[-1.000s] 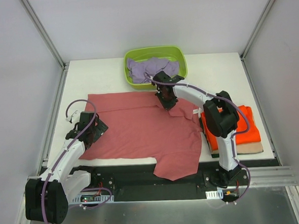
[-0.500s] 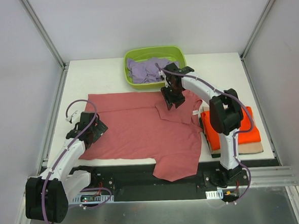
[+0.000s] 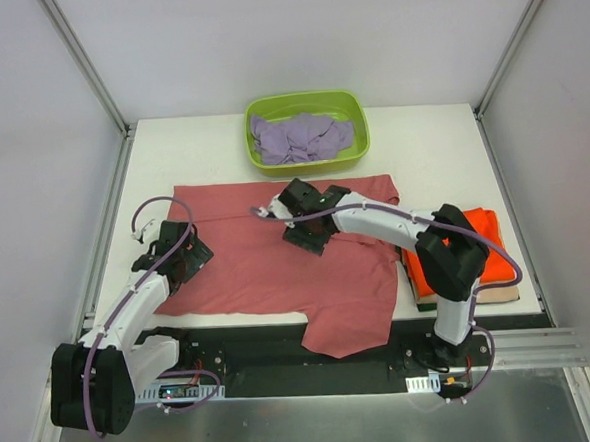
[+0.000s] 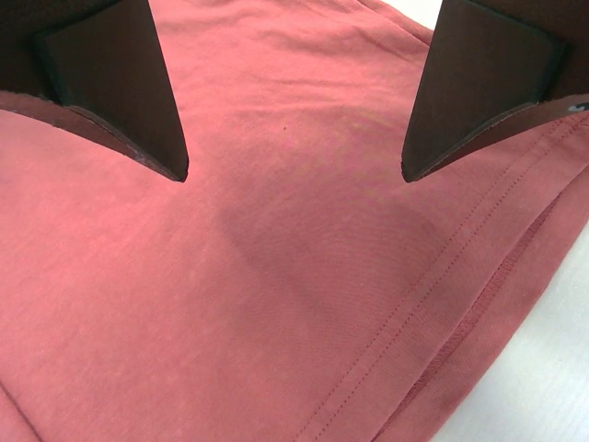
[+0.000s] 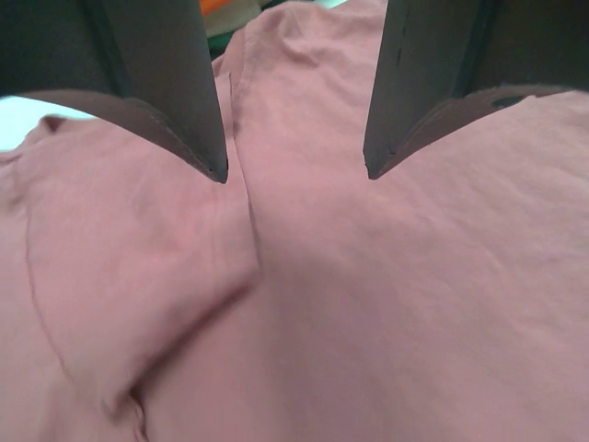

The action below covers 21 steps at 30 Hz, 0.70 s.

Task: Fold and stack the t-shirts
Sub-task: Fold the flattened tshirt in 1/3 of the way

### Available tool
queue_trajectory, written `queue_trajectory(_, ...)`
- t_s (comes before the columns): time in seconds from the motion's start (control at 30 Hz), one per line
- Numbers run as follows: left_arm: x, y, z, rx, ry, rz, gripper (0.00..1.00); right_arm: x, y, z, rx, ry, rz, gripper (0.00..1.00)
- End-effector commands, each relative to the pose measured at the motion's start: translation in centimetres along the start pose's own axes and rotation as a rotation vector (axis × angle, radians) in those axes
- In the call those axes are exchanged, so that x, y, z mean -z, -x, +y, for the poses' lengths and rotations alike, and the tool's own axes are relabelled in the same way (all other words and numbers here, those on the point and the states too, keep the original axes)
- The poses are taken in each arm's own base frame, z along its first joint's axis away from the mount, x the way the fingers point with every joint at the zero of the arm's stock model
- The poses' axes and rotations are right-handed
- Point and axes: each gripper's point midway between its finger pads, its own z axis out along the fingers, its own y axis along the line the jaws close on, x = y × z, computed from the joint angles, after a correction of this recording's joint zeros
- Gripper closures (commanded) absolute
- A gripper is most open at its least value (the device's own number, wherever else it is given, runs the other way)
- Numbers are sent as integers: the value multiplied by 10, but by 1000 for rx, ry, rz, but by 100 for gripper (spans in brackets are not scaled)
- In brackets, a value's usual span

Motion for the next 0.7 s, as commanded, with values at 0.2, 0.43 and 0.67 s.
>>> queue_trajectory(0.2, -1, 4, 1, -10, 19, -21, 1, -34, 28, -27, 355, -193, 20, 37)
queue_trajectory(0.43, -3, 1, 2, -17, 32, -3, 1, -46, 50, -51, 280, -288, -58, 51)
queue_trajectory(0.67, -3, 2, 3, -19, 38, -8, 1, -31, 59, -73, 175, -411, -109, 66)
